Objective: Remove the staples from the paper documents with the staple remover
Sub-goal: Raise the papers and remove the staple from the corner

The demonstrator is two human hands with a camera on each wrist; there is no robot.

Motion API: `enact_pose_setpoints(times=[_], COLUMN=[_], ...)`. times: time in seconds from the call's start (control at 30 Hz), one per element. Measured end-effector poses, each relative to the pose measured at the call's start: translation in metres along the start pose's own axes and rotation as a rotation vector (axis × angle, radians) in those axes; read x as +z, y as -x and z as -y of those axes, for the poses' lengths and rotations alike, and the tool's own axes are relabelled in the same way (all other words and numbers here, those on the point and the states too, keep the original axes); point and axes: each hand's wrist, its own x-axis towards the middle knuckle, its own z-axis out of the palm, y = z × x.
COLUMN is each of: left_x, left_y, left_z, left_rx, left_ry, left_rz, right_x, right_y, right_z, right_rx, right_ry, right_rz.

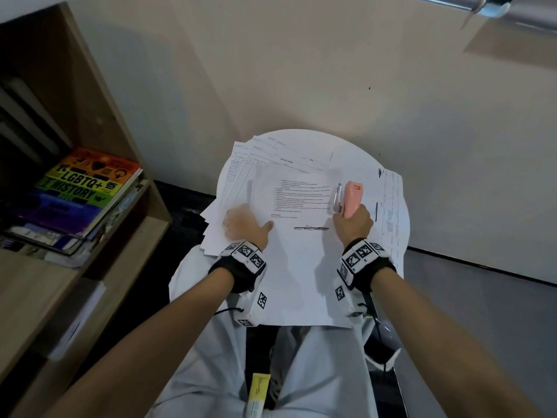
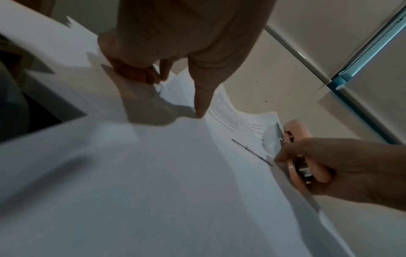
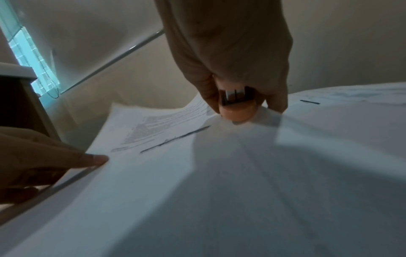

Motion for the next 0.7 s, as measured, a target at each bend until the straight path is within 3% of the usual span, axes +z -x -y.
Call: enact_pose_setpoints(times=[0.2, 0.37, 0.47, 0.53, 0.7], left_x=[0.001, 0.002, -0.003, -0.004, 0.001], left_y=[-0.007, -0.014, -0.012, -0.013, -0.016], left_z=[-0.006, 0.001, 0.003, 0.004, 0.011], left_rx=[0.115, 0.098, 0.155, 0.191, 0.246], left_ry=[0.466, 0.512, 0.617, 0.541, 0.548], left_rz=[-0.025, -0.020, 0.135, 0.216, 0.138], right_x=[-0.001, -0.002, 0.000, 0.004, 0.011], right_y=[0.001, -0.005, -0.006, -0.004, -0.002], right_z=[-0.010, -0.014, -0.011, -0.007, -0.008], right_rx=[0.004, 0.092, 0.104, 0.104, 0.117], right_ry=[-0.049, -0.082, -0.060, -0.053, -0.013], right_rz=[-0.008, -0.030, -0.014, 0.006, 0.054])
